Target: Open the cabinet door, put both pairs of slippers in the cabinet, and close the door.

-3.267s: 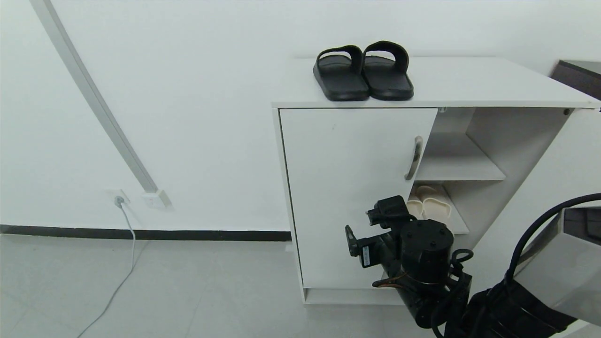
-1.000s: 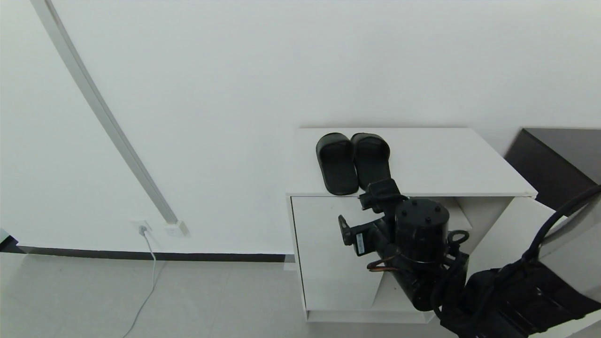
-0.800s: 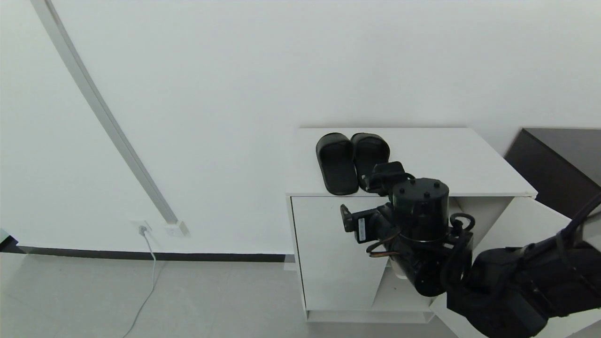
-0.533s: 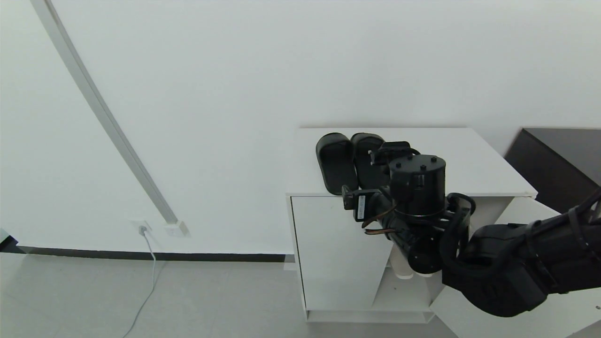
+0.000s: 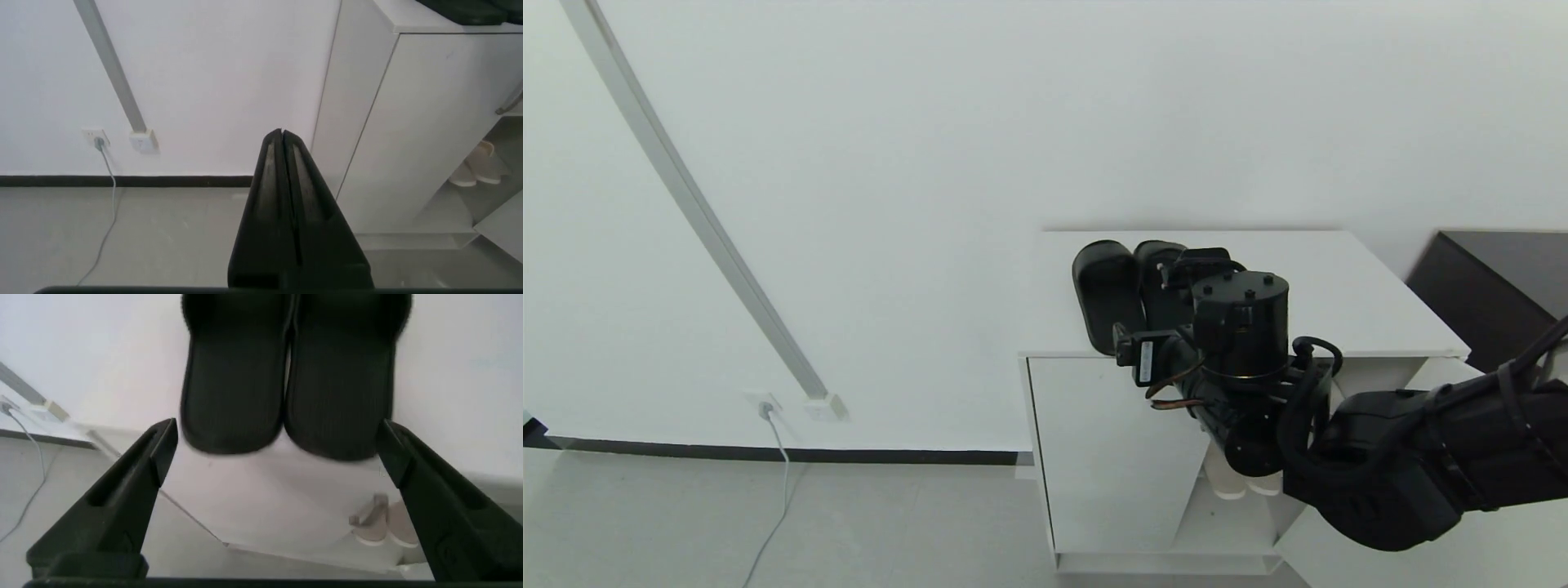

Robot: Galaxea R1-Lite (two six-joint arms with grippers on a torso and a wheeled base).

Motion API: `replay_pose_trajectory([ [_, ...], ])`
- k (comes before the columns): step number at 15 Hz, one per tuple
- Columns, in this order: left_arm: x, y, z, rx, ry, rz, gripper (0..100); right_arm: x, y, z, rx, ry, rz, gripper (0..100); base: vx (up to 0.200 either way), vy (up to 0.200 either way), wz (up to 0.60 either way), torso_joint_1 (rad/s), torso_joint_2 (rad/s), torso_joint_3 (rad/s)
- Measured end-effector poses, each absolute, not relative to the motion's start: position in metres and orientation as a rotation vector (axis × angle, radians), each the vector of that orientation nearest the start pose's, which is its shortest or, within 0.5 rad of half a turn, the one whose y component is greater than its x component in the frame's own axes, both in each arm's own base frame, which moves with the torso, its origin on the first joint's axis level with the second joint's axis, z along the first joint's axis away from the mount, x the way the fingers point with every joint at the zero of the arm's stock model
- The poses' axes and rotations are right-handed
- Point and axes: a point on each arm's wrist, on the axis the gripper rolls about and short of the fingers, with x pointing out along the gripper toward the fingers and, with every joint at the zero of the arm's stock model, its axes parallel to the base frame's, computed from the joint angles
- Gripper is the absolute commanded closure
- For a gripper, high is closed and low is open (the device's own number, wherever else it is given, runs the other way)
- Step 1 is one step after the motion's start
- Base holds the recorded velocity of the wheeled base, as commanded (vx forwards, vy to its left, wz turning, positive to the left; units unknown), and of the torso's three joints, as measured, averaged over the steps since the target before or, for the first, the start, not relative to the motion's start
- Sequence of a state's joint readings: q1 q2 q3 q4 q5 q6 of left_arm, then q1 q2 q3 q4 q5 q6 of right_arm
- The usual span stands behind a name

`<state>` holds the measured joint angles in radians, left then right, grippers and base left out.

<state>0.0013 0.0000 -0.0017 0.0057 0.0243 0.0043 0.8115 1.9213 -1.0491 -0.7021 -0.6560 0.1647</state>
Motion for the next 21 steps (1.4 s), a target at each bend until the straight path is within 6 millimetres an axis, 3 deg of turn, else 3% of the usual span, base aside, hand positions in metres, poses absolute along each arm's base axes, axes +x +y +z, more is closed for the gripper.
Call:
replay_pose_trajectory([
  [5, -0.023, 0.001, 0.075, 0.004, 0.004, 0.025, 100, 0.266, 0.26, 0.176, 0.043, 0.146, 0.143, 0, 0.2, 0.0, 0.0, 0.006, 0.0, 0.0],
  [12, -0.023, 0.001, 0.076, 0.0, 0.003, 0.028, 100, 0.275, 0.269, 0.161, 0.033, 0.159, 0.151, 0, 0.0, 0.0, 0.0, 0.0, 0.0, 0.0],
  [21, -0.023, 0.001, 0.075, 0.0, 0.003, 0.029, 100, 0.334, 0.276, 0.153, 0.031, 0.093, 0.125, 0, 0.0, 0.0, 0.0, 0.0, 0.0, 0.0],
])
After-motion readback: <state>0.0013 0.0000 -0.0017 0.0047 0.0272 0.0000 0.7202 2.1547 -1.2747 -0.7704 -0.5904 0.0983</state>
